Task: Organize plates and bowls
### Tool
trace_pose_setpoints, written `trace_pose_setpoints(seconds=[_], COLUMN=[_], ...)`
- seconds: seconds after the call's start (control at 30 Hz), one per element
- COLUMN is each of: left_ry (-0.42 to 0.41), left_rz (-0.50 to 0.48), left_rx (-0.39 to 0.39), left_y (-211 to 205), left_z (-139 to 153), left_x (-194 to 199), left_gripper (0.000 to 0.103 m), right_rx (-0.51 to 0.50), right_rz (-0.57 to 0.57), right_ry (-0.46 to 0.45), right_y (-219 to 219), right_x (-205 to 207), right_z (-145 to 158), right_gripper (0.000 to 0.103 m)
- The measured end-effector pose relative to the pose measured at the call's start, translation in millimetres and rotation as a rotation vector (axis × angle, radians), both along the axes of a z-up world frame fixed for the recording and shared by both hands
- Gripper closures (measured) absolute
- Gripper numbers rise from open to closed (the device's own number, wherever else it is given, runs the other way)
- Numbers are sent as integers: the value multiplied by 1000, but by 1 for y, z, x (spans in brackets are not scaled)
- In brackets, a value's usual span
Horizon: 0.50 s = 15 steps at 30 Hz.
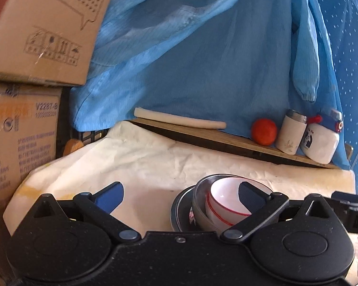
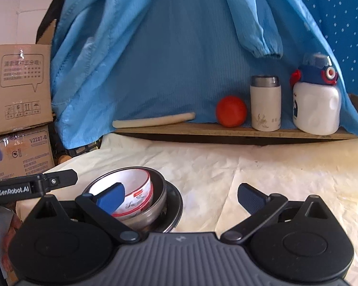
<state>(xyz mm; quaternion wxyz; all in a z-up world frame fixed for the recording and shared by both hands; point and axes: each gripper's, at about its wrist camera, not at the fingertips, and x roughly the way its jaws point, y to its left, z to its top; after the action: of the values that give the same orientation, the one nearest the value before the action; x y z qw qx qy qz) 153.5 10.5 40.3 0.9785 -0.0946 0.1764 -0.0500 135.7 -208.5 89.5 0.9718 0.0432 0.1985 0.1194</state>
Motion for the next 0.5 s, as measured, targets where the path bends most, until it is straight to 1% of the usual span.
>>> trace_pose_setpoints(seconds=[0.17,0.4,0.5], left_ry=[-16,-12,1], left_rz=[13,36,33], left_rx=[-48,-36,-32], left_y=[8,13,13], left_z=[-11,-25,-29], left_x=[-14,-37,-45], left_gripper=[1,1,1], right_rx=[9,36,17], right_rz=[-34,-83,-95], right_ry=[-25,-60,-77], right_y=[6,11,15], right_x=[-17,-42,-51], right_z=[-8,-14,-17], right_gripper=[0,0,0])
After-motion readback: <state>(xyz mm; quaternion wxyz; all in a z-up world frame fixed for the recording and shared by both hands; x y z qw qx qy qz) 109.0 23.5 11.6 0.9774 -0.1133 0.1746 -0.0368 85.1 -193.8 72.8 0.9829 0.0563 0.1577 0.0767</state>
